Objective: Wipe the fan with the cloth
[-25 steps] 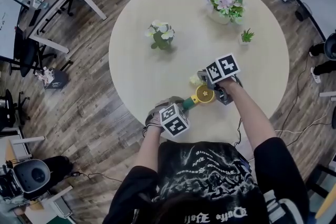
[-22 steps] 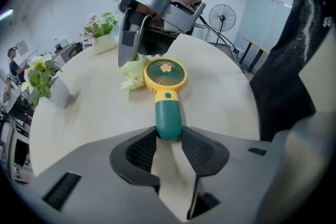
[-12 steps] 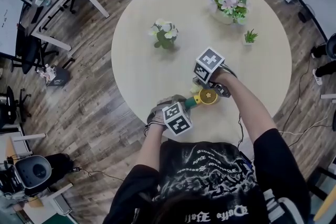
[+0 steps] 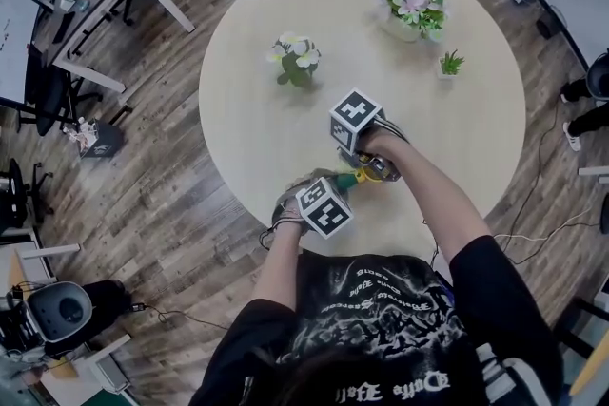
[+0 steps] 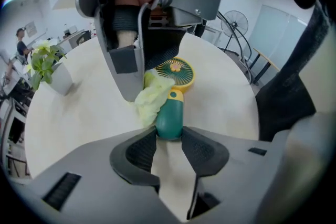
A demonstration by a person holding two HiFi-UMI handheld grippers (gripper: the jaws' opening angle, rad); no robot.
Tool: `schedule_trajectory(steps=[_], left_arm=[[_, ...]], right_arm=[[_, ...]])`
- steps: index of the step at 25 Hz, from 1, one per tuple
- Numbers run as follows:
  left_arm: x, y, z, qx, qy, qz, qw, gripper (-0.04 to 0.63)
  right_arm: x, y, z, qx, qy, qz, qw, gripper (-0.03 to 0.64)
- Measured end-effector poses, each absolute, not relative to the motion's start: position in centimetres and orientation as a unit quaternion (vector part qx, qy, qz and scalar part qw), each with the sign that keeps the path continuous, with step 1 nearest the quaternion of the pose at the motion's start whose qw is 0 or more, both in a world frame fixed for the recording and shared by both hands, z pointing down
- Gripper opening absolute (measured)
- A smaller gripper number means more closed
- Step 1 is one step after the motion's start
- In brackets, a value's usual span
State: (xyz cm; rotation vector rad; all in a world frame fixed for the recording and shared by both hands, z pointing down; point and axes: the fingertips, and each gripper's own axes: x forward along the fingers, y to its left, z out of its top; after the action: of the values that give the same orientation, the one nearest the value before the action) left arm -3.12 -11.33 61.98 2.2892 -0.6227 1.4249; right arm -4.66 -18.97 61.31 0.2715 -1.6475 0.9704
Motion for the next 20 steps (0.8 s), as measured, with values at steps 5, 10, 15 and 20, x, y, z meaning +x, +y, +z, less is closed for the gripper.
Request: schedule_trajectory(steps=[5,10,15,20], left_arm=[[-2.6,-11.4,62.1,0.815,-0.247,0.473,0.225,0.17],[-2.6,-11.5,62.0,0.815,-0.273,0.445,0.253,0.17],[-2.5,-11.6,61.9,0.814,-0.28,0.434,0.265,0.17],[-2.5,-11.6,61.8,0.815,-0.282,0.436,0.258,0.17]], right_arm=[[-5.3,-17.9,61.1,0.121,-0.701,0.416,0.567,0.046],[-6.1,-16.6,59.9,0.103,-0.717,0.424,0.543,0.046],[-6.0,-15.3,59.1,0.092,-0.733,0.431,0.518,0.046],[-5.5,-14.0,58.5,0.07,-0.741,0.429,0.511,0.046]])
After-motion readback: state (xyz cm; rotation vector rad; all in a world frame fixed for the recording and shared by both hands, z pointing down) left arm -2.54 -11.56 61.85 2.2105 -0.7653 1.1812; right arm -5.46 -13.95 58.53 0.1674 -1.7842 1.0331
